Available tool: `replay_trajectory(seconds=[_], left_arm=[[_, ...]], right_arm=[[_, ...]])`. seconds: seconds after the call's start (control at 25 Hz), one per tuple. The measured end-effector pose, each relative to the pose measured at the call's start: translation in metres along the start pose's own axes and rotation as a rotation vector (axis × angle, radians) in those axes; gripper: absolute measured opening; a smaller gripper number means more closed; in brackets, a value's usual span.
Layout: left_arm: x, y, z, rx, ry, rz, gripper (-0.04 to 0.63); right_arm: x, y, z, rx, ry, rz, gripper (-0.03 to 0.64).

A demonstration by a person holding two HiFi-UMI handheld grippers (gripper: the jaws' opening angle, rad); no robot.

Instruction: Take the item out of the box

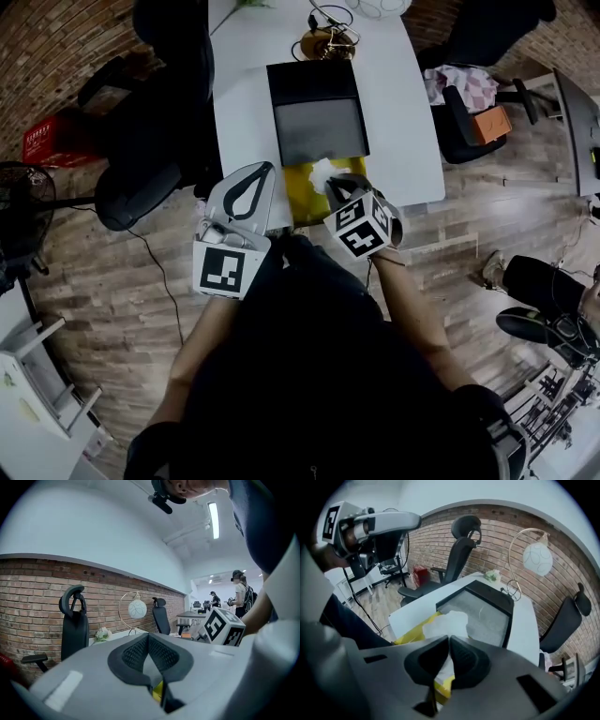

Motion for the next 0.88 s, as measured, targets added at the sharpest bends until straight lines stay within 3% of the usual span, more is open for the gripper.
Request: replay_trajectory(seconds=[0.4,0.88], left_arm=[[-0.018,0.011,0.005,0.063,0.029,0.054,0.011],[-0.05,0.017,0.001,0.094,0.067,0.127,0.011]], right_arm=[[-0.024,-0.049,0.02,0.155,0.036,0.107,0.021],[-0.076,-0.122,0.047,0.398,0.057,0.32,0.02]])
Point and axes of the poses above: the fingertips, and each gripper's own axes: y forward along the fingers, z to its right, x out of its underside, the point moved 3 cm from there along -y, backward along the fingers, and after that the axes turned 1 degree about x, right-handed, at the moved point
